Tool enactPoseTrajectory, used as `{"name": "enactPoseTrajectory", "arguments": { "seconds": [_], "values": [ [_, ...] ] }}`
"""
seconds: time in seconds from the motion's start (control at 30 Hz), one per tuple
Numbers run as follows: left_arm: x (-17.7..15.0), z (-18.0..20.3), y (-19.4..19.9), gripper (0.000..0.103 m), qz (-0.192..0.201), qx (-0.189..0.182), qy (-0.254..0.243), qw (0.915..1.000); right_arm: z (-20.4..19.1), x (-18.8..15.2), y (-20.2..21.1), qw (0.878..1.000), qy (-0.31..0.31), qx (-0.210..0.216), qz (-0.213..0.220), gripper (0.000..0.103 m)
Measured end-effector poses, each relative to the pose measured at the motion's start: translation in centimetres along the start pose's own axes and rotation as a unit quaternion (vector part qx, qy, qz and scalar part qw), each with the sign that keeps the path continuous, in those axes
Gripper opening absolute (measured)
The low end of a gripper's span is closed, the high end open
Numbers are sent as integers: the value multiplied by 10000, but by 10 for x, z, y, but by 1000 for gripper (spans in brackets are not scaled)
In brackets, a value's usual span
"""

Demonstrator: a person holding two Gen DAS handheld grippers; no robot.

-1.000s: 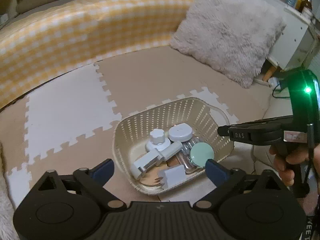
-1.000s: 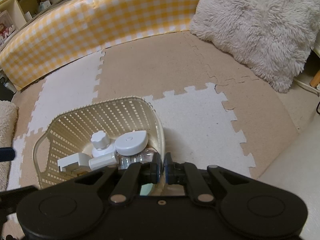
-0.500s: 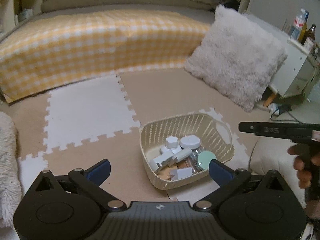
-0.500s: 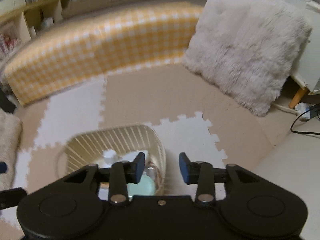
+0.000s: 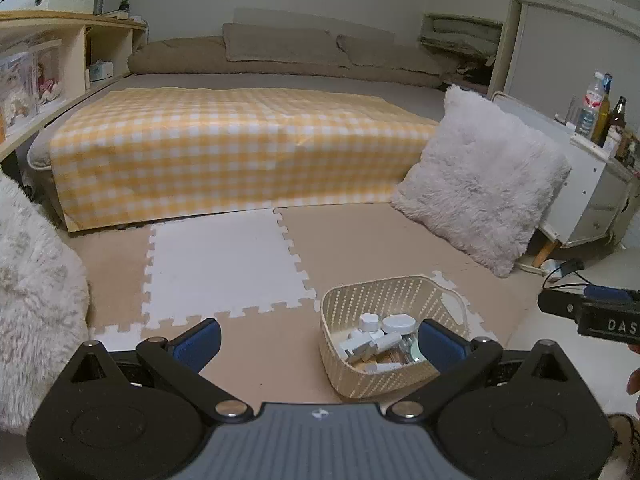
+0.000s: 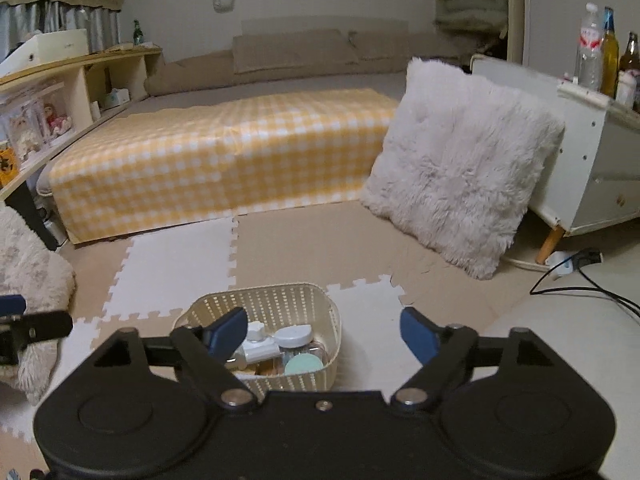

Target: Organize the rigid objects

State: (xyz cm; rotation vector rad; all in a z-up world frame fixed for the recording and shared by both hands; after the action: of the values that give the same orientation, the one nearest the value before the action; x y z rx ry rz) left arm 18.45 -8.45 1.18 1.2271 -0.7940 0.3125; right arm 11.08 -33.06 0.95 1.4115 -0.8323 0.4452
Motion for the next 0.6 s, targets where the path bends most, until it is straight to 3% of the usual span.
{"name": "enactPoseTrajectory", "arguments": {
  "seconds": [0.23,0.6],
  "values": [
    [-21,-7,19,103,260,345,-126,9990,-11,-25,27,9997,101,-82,226,97],
    [-48,-12,30,103,532,651,-207,9962,-23,-57,43,9982,116,-221,551,103]
  ]
}}
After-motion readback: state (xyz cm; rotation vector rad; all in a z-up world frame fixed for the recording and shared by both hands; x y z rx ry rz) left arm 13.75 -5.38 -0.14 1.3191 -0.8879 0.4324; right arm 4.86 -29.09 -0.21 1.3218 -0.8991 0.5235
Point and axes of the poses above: each gripper's, at about its wrist camera, not at the fingertips, and y roughly against the way its jaws point, z to its right, x to its top, the point moved 4 cm from there along -y, roughly the way its jaws point, and after that the axes turned 7 degrees about -z, right-handed, at the moved point
